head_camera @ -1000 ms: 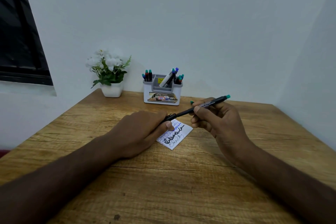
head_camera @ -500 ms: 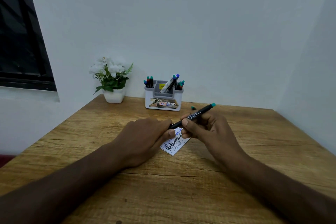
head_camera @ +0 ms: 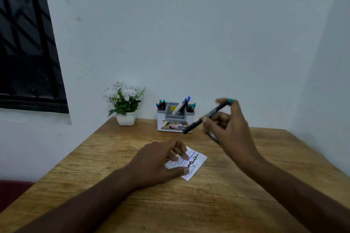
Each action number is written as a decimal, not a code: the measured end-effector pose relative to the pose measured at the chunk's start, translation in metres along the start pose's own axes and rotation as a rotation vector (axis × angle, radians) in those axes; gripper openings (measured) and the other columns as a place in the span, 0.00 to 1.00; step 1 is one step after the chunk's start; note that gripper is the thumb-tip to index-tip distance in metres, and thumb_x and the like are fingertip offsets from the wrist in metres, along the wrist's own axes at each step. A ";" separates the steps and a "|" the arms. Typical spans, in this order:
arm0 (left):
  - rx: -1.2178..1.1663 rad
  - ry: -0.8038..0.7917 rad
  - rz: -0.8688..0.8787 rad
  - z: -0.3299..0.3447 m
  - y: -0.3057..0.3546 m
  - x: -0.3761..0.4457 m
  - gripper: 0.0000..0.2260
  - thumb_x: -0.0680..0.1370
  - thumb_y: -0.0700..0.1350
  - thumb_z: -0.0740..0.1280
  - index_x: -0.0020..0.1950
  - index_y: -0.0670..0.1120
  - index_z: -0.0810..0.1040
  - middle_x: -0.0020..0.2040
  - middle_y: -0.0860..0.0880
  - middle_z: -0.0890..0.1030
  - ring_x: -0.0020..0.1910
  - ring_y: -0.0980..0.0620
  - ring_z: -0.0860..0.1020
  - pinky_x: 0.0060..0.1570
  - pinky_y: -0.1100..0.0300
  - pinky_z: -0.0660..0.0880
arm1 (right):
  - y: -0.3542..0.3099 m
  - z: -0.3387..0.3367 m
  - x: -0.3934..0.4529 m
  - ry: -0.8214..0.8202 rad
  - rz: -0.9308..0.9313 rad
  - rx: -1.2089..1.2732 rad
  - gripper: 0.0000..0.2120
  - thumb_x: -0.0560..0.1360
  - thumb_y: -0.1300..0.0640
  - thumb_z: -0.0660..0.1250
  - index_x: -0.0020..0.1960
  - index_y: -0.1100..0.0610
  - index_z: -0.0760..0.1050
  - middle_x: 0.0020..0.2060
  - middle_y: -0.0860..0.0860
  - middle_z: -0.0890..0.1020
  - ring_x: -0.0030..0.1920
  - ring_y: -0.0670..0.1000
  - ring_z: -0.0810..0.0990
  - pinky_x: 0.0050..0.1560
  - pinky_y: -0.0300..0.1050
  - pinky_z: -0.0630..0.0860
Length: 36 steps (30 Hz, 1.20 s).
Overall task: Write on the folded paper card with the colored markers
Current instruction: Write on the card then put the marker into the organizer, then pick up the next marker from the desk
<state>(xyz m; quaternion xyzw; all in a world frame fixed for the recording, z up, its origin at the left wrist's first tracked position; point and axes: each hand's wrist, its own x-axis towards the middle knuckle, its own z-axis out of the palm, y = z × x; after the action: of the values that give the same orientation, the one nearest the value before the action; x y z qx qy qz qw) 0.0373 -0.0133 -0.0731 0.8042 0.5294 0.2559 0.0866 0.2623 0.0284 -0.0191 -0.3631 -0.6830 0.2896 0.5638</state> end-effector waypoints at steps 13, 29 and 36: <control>0.030 0.002 0.031 0.000 -0.005 0.002 0.22 0.74 0.71 0.69 0.63 0.64 0.73 0.61 0.71 0.78 0.56 0.72 0.77 0.55 0.61 0.79 | 0.011 0.110 0.180 -0.196 -0.311 -0.579 0.19 0.79 0.62 0.71 0.67 0.51 0.72 0.38 0.53 0.85 0.41 0.53 0.85 0.49 0.56 0.84; 0.045 0.002 0.047 0.000 -0.007 0.002 0.18 0.75 0.70 0.69 0.62 0.65 0.74 0.58 0.72 0.78 0.56 0.72 0.77 0.52 0.63 0.77 | 0.009 0.048 0.125 -0.078 -0.504 -0.697 0.13 0.81 0.58 0.67 0.65 0.54 0.81 0.45 0.48 0.87 0.50 0.51 0.84 0.56 0.50 0.79; 0.039 -0.011 0.098 0.001 -0.004 0.004 0.13 0.78 0.65 0.68 0.60 0.64 0.77 0.58 0.70 0.79 0.56 0.68 0.78 0.49 0.68 0.73 | 0.065 -0.026 0.032 -0.222 -0.189 -0.934 0.14 0.79 0.53 0.70 0.64 0.53 0.83 0.51 0.51 0.86 0.52 0.52 0.83 0.56 0.49 0.79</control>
<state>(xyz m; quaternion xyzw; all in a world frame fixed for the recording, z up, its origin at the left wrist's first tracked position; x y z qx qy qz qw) 0.0359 -0.0072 -0.0746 0.8320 0.4939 0.2452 0.0613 0.2961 0.0914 -0.0484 -0.4806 -0.8258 -0.0631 0.2882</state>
